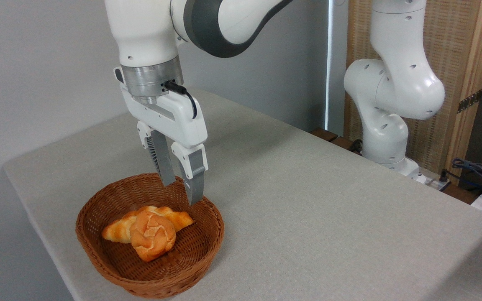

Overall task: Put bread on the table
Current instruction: 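Lower the open gripper into the basket around the round orange bun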

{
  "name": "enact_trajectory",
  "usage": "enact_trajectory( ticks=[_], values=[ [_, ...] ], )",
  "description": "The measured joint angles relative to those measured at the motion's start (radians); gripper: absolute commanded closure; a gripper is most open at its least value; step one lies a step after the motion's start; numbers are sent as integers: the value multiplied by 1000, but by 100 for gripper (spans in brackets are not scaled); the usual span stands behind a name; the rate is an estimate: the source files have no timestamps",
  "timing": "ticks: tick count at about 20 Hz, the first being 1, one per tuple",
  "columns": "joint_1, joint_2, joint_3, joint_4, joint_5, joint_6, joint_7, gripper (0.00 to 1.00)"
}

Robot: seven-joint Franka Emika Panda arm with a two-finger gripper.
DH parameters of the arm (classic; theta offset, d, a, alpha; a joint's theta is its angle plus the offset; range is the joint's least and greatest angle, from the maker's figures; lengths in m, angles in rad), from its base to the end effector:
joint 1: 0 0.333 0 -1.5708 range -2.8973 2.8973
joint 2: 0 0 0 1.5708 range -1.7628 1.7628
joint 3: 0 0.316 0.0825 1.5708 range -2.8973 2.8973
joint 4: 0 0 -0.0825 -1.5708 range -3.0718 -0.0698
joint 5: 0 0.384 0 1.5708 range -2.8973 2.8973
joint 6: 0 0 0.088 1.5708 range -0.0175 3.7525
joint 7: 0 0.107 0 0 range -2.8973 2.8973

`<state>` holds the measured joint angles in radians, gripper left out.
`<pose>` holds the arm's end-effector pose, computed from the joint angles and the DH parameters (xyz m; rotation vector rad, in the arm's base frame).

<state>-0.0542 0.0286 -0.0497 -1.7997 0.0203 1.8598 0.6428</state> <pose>0.5723 -0.0578 0.5244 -2.8977 1.1442 -0.0398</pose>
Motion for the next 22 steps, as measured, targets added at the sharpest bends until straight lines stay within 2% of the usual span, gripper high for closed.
enact_trajectory(
  ticks=[8,11,17,20,22],
  values=[
    [7,-2,9,8,0,-14,-1,0],
    [8,-1,10,8,0,18,-1,0],
    [8,6,12,-44,0,174,-1,0],
    [8,15,13,-121,0,325,-1,0],
    [8,22,13,-165,-27,411,-2,0]
  ],
)
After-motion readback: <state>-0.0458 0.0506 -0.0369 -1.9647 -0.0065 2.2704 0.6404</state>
